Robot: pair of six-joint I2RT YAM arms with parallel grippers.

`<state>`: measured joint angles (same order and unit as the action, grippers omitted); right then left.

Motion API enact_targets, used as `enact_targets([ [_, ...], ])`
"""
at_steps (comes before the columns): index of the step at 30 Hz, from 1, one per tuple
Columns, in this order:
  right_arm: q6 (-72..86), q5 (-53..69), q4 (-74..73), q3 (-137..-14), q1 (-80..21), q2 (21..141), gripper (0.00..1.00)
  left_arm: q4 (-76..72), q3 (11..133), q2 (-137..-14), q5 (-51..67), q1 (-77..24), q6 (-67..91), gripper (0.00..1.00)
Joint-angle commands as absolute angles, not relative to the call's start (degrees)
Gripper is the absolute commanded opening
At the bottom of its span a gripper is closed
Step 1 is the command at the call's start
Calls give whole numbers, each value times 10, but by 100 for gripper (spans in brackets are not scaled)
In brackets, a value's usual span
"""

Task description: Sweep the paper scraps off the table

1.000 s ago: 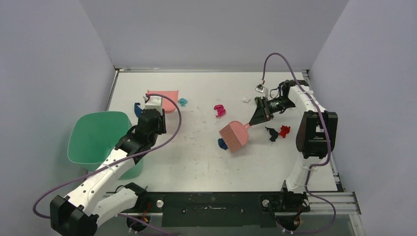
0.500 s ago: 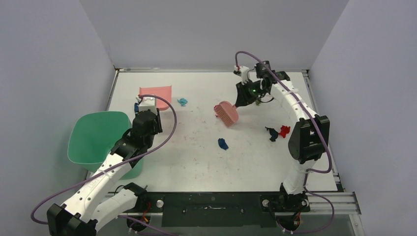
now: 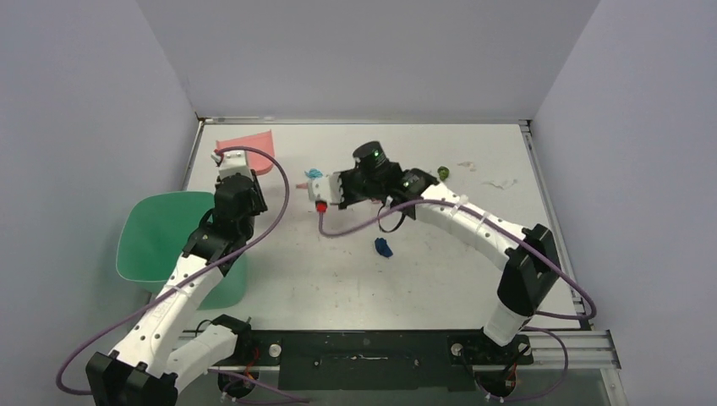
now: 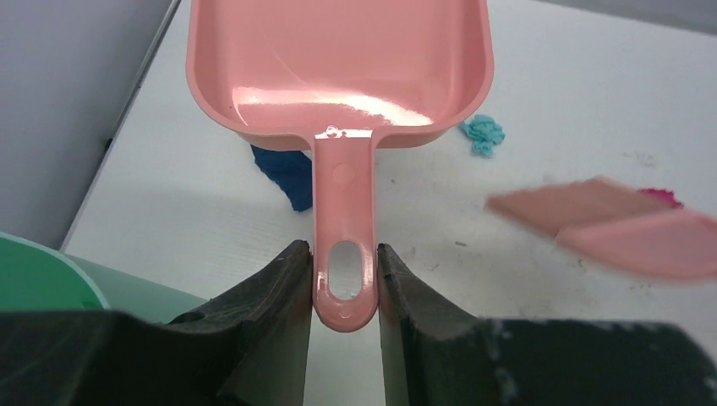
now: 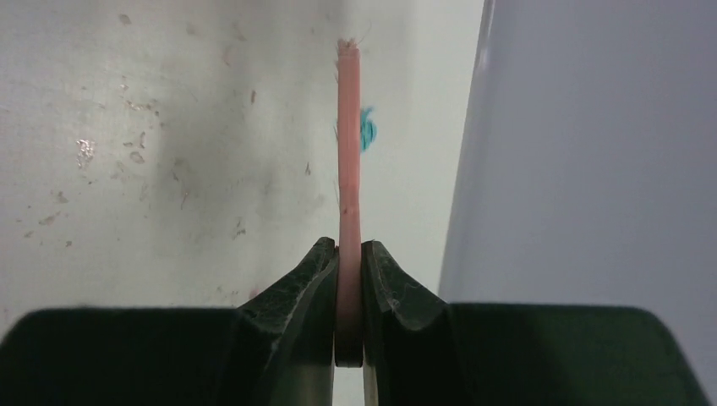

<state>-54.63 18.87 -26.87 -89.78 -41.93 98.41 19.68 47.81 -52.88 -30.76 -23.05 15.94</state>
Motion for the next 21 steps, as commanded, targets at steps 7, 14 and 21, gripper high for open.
enact_targets([
  [7, -847, 160, -71, -844, -554, 996, 5, 139, 513, -539, -127, -63, 257, 0],
  [14, -820, 144, 20, -911, -591, 1125, 5, 121, 485, -524, -96, -41, 275, 0],
  [21, -810, 127, 78, -971, -599, 1220, 5, 117, 477, -515, -79, -39, 277, 0],
])
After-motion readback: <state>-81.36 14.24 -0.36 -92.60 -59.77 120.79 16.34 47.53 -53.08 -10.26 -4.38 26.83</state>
